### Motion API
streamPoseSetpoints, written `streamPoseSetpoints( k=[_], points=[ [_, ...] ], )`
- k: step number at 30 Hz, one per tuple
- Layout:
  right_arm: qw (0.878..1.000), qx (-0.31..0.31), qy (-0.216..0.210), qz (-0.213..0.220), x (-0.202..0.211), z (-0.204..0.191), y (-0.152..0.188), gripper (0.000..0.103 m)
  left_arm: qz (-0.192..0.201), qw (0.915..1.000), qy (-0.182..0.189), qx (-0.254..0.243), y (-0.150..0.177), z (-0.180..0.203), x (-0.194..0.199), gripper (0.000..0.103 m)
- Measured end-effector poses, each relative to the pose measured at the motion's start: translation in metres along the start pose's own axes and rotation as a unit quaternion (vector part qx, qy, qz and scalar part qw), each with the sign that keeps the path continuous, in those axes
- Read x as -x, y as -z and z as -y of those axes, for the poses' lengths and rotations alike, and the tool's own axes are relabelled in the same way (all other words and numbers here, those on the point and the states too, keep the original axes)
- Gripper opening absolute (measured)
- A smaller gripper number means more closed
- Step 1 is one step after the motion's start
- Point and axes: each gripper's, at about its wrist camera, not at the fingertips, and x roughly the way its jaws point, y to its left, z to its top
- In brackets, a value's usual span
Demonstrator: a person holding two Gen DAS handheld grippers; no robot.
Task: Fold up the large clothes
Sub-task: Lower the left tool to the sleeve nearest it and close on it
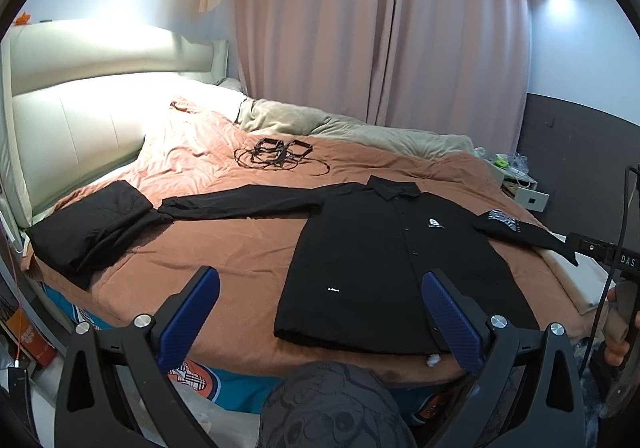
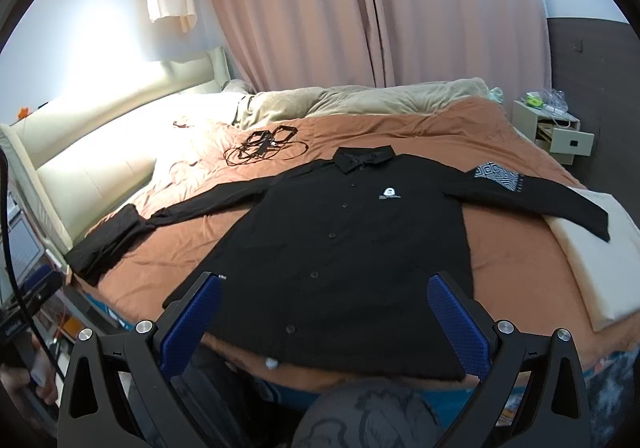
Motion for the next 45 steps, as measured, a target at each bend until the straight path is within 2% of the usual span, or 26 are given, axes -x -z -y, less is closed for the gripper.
streamPoseSetpoints(
  k=[8,11,17,24,34,38,45],
  points=[
    [1.000,0.006,-0.020,-0.013,-0.061,-0.014,-0.031,0.103,-0.023,0.9994,-0.016,0.021,-0.018,-0.030,-0.057,0.103],
    [1.000,-0.002,-0.024,-0.019,-0.091,-0.018,-0.042,0.103,-0.034,0.9986,-0.029,0.027,-0.027,-0.041,-0.085,0.103],
    [0.998,-0.013,-0.036,-0.039,-0.152,-0.026,-0.058,0.103,-0.062,0.9968,-0.031,0.040,-0.042,-0.064,-0.143,0.103],
    [0.997,-0.028,-0.043,-0.054,-0.226,-0.032,-0.077,0.091,-0.094,0.9926,-0.034,0.068,-0.057,-0.097,-0.199,0.090],
    [0.994,-0.044,-0.057,-0.083,-0.320,-0.035,-0.088,0.071,-0.115,0.9855,-0.059,0.110,-0.075,-0.152,-0.272,0.081],
    [0.991,-0.052,-0.073,-0.096,-0.355,-0.038,-0.093,0.070,-0.128,0.9787,-0.073,0.144,-0.078,-0.178,-0.308,0.076],
    [0.987,-0.058,-0.092,-0.116,-0.404,-0.052,-0.104,0.063,-0.158,0.9615,-0.084,0.208,-0.073,-0.220,-0.363,0.075]
  ],
)
